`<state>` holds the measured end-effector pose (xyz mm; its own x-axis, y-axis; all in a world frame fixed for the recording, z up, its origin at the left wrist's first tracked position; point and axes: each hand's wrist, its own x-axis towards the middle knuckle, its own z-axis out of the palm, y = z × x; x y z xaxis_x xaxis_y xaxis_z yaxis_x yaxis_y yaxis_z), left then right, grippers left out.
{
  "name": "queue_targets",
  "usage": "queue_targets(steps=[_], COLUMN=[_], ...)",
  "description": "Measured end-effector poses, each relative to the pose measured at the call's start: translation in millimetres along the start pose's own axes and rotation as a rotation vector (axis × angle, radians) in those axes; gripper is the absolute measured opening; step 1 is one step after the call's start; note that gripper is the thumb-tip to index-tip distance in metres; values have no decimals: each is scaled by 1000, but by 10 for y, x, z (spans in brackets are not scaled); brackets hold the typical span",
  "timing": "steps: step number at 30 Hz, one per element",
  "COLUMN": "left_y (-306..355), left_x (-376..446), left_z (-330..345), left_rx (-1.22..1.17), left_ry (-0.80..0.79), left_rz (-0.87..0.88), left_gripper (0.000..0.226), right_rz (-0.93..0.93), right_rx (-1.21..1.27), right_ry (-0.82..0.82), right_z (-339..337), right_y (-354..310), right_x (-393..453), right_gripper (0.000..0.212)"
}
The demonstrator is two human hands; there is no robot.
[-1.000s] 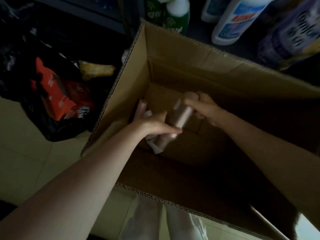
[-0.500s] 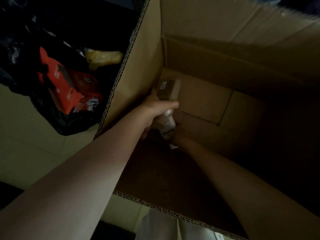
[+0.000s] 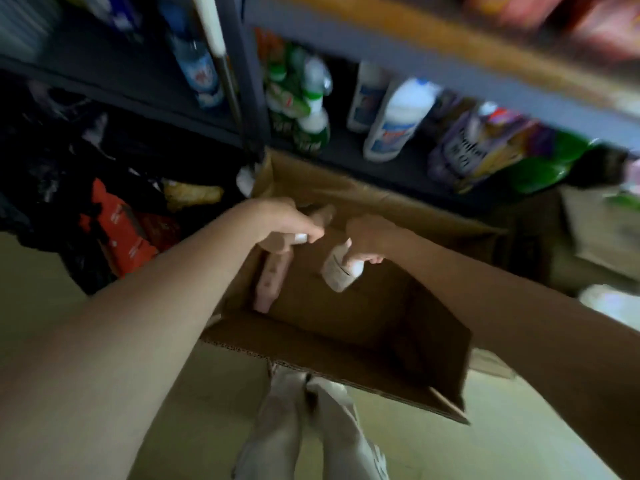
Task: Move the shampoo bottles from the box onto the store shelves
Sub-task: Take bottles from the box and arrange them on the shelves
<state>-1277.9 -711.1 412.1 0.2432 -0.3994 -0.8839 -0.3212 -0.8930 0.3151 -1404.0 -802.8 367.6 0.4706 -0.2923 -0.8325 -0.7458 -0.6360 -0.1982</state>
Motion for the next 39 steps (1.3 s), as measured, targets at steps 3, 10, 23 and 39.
queue_targets(steps=[3, 10, 23, 39], left_y=[393, 1127, 1816, 2535], left_x=[-767, -2354, -3756, -4764], left_z=[-419, -1130, -2001, -2345], left_rx=[71, -13, 197, 350], left_ry=[-27, -217, -215, 412], left_rz=[75, 240, 510, 926], left_gripper=[41, 42, 33, 21], right_rz=[-23, -262, -551, -551], right_rx=[125, 545, 1252, 1081], right_ry=[22, 237, 860, 1083], right_z=[-695, -1998, -2887, -3006], right_y=[106, 348, -163, 1], right_x=[-881, -3024, -4359, -5138], right_gripper=[37, 14, 22, 13])
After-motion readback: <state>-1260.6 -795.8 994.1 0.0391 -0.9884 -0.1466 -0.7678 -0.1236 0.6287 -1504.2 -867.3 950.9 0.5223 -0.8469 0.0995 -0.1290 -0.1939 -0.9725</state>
